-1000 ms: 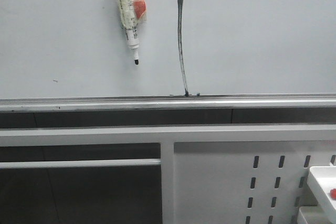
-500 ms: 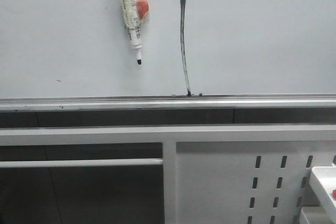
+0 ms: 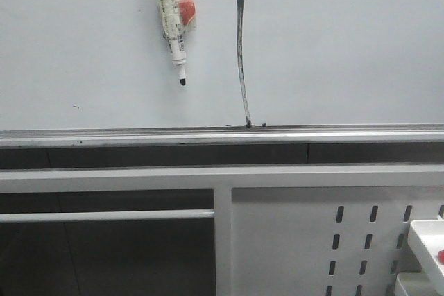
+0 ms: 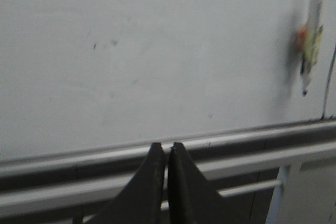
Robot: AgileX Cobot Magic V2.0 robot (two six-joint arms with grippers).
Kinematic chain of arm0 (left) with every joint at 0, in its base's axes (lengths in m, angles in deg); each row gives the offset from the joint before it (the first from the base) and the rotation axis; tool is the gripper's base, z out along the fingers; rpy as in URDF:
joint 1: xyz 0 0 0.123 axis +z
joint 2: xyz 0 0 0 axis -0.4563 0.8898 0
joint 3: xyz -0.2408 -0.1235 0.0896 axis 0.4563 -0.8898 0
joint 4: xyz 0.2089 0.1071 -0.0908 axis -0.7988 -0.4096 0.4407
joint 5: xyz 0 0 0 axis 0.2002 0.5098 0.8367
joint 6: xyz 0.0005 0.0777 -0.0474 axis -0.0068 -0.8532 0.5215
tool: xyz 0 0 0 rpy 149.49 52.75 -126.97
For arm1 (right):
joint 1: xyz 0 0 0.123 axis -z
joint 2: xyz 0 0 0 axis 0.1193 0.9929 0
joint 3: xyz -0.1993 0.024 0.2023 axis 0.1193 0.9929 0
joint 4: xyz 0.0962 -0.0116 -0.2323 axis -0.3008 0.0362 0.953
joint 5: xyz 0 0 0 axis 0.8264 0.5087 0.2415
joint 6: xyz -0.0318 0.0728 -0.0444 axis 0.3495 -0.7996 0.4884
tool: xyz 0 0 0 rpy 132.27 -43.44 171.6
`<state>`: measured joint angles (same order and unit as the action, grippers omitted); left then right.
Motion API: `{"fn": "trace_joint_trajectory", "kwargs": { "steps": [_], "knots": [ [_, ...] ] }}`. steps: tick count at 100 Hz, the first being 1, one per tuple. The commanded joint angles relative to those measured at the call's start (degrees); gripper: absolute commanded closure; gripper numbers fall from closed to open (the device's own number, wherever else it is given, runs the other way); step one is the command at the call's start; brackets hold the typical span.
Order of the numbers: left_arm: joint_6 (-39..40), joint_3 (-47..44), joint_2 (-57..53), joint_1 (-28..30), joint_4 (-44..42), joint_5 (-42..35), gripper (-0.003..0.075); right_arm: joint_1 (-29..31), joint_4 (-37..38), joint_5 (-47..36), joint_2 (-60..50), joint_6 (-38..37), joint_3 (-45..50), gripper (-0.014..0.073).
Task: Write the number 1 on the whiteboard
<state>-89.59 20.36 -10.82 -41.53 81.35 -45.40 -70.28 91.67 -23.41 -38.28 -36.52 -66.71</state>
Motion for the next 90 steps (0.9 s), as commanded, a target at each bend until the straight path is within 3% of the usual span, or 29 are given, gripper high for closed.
{"fn": "trace_joint_trajectory", "kwargs": {
  "steps": [1,15,90],
  "knots": [
    [1.77,-1.96,-1.27,3.01,-1.02,2.18,0.074,0.31,2.27,-3.15,-0.04,-0.06,-1.22,0.0643],
    [1.77,-1.96,-1.27,5.19,-1.02,8.17,0.074,0.31,2.27,-3.15,-0.04,-0.06,-1.22,0.0643],
    [1.77,-1.96,-1.27,5.32,-0.3,8.29,0.074,0.31,2.27,-3.15,-0.04,-0.06,-1.22,0.0643]
  ]
}}
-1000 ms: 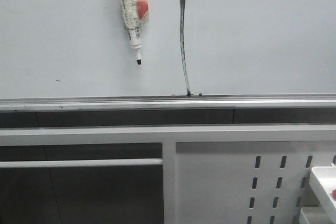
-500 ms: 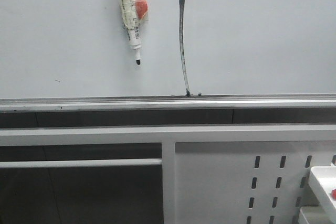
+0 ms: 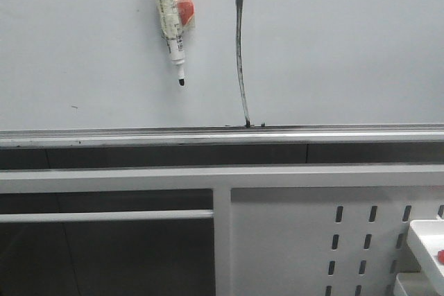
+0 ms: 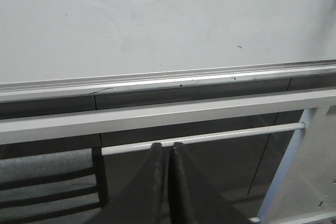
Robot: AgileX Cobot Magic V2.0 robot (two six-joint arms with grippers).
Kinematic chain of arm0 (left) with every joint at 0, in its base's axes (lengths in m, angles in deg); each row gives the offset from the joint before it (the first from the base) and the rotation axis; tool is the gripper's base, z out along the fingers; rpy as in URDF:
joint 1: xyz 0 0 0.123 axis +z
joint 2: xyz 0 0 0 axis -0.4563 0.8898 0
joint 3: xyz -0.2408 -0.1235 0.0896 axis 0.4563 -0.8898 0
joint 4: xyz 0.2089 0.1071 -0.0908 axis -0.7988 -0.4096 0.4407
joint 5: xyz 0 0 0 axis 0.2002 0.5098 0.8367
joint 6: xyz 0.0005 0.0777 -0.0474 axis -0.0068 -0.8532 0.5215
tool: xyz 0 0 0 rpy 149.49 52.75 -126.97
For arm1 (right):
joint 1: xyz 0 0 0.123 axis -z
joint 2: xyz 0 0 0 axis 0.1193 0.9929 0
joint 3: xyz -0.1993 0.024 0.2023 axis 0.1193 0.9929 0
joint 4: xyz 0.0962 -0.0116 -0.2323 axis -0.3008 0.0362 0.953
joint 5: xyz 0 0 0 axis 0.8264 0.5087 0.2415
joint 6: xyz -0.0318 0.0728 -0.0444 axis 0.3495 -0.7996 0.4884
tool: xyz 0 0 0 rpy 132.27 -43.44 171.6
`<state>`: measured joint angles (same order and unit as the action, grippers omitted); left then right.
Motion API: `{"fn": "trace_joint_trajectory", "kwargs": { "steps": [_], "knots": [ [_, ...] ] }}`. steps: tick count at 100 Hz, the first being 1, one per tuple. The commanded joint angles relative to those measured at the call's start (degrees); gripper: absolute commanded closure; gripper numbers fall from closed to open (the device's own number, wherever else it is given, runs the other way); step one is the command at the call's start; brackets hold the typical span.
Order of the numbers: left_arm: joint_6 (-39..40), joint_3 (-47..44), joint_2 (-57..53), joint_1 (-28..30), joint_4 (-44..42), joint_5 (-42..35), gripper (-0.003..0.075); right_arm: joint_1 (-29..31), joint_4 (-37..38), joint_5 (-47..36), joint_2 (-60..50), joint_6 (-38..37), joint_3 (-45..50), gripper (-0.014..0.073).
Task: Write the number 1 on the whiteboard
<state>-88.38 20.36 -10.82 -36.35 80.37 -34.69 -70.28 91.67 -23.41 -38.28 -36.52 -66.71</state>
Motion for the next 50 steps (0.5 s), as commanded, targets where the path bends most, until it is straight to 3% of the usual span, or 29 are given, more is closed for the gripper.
{"fn": "trace_joint_trajectory", "kwargs": {
  "steps": [1,39,50],
  "knots": [
    [0.56,-1.96,-1.27,0.14,0.68,-2.41,0.074,0.31,2.27,-3.15,-0.04,-0.06,-1.22,0.0643],
    [0.56,-1.96,-1.27,0.14,0.68,-2.41,0.074,0.31,2.27,-3.02,-0.04,-0.06,-1.1,0.0643],
    [0.56,-1.96,-1.27,0.14,0.68,-2.41,0.074,0.31,6.55,0.3,-0.04,-0.06,0.55,0.0643]
  ]
}}
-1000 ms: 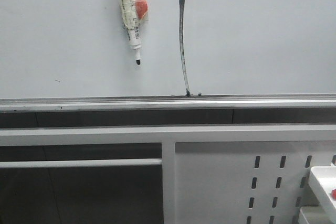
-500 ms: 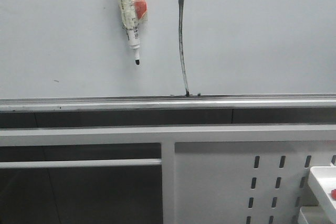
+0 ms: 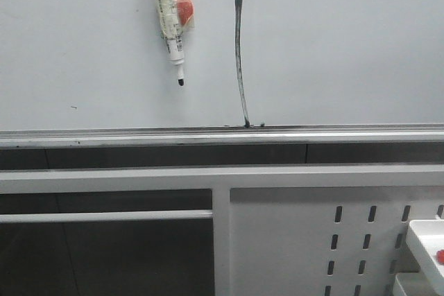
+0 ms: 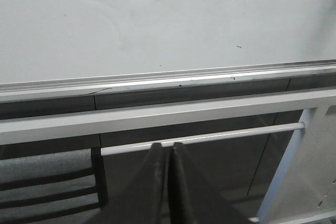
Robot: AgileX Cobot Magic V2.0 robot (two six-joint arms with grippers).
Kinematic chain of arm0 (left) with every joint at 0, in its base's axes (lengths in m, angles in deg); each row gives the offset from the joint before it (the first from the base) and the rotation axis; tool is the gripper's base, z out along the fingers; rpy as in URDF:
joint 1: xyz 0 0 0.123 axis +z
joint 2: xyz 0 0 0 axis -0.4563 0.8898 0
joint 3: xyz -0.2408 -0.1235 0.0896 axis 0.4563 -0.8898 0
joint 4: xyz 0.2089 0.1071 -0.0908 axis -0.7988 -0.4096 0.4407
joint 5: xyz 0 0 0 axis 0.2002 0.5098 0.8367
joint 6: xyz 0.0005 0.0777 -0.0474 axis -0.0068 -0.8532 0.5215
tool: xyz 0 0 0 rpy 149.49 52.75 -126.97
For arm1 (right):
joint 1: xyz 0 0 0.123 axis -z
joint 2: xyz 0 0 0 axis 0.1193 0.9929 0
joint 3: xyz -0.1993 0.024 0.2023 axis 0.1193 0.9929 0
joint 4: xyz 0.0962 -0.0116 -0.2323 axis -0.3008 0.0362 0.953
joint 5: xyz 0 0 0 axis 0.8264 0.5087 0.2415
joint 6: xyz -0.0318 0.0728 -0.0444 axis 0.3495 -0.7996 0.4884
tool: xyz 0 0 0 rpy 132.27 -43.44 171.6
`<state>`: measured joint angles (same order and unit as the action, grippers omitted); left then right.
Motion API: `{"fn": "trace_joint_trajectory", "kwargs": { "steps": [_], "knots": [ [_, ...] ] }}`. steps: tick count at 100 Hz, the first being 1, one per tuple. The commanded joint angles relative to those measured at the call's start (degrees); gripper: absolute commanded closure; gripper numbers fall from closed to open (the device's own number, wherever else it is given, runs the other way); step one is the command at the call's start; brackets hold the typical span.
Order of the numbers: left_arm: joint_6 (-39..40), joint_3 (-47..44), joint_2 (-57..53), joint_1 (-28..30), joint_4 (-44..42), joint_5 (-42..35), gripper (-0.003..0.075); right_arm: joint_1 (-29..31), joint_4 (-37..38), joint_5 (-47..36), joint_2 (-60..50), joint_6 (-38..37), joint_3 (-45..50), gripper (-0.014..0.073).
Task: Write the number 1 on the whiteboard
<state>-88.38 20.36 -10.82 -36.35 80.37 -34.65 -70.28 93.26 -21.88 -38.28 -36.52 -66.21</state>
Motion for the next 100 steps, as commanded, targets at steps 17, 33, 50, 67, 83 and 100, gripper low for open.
{"fn": "trace_joint_trajectory", "kwargs": {
  "steps": [17,33,50,67,83,100],
  "knots": [
    [0.56,-1.96,-1.27,0.14,0.68,-2.45,0.074,3.25,5.34,-7.96,-0.04,-11.34,3.55,0.0643],
    [0.56,-1.96,-1.27,0.14,0.68,-2.45,0.074,11.56,2.87,-15.77,0.06,-23.57,8.85,0.0643],
    [0.56,-1.96,-1.27,0.14,0.68,-2.45,0.074,21.21,-2.81,-26.25,0.06,-23.44,16.4,0.0645],
    [0.56,-1.96,-1.27,0.14,0.68,-2.45,0.074,29.39,-5.72,-36.48,0.06,-18.84,21.45,0.0645],
    [0.56,-1.96,-1.27,0.14,0.68,-2.45,0.074,35.45,-16.2,-39.08,0.06,-12.24,24.03,0.0645],
    [0.56,-1.96,-1.27,0.14,0.68,-2.45,0.074,40.97,-26.81,-43.96,0.06,-2.13,27.61,0.0645]
  ]
}}
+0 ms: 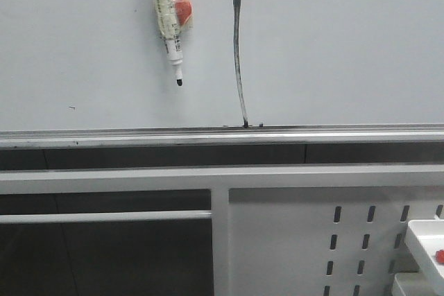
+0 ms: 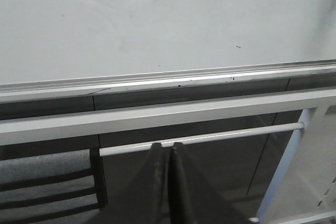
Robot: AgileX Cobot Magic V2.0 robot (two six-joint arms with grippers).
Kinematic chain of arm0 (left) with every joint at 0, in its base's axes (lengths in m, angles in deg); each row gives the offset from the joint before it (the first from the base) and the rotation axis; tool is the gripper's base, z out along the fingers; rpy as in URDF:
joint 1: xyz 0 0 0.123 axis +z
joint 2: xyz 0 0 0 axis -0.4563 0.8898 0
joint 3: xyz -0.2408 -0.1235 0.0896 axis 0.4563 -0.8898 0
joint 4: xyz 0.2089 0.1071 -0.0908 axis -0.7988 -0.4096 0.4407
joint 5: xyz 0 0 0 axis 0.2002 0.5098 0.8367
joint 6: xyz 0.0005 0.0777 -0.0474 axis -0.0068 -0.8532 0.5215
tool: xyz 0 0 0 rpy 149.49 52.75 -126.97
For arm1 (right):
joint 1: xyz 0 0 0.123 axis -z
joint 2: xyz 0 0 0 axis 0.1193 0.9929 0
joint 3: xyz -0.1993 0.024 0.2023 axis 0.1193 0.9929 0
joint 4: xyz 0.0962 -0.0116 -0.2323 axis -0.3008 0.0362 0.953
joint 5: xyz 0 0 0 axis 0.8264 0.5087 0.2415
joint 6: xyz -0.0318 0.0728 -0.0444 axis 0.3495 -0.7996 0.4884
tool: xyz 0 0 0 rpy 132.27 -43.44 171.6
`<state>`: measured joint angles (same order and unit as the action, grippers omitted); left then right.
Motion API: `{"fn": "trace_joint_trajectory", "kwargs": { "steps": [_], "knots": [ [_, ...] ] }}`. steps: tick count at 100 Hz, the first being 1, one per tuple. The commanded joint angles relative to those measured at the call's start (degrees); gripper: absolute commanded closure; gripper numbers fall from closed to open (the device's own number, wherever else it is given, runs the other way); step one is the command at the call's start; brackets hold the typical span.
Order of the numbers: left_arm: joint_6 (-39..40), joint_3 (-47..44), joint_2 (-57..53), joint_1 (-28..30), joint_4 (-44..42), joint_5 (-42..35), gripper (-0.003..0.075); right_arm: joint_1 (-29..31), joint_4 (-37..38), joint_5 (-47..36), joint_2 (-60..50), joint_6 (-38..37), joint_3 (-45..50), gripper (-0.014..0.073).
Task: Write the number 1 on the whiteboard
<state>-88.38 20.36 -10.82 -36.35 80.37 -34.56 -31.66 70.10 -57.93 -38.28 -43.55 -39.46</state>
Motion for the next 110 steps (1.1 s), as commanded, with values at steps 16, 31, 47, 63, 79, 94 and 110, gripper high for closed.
{"fn": "trace_joint_trajectory", "kwargs": {
  "steps": [16,31,47,63,79,94,110],
  "knots": [
    [0.56,-1.96,-1.27,0.14,0.68,-2.54,0.074,6.34,-3.64,-3.08,0.06,5.34,0.74,0.0645],
    [0.56,-1.96,-1.27,0.14,0.68,-2.54,0.074,7.54,-3.64,3.43,-0.04,5.34,0.74,0.0645],
    [0.56,-1.96,-1.27,0.14,0.68,-2.54,0.074,7.54,-3.64,4.79,-0.04,5.34,0.74,0.0645],
    [0.56,-1.96,-1.27,0.14,0.68,-2.54,0.074,7.54,-3.77,4.59,-0.04,5.34,0.74,0.0645],
    [0.56,-1.96,-1.27,0.14,0.68,-2.54,0.074,7.54,-3.77,4.54,-0.04,5.34,0.74,0.0645],
    [0.56,-1.96,-1.27,0.14,0.68,-2.54,0.074,7.54,-3.77,4.45,-0.04,5.34,0.74,0.0645],
    [0.56,-1.96,-1.27,0.14,0.68,-2.54,0.074,7.54,-3.77,4.45,-0.04,5.34,0.74,0.0645]
  ]
}}
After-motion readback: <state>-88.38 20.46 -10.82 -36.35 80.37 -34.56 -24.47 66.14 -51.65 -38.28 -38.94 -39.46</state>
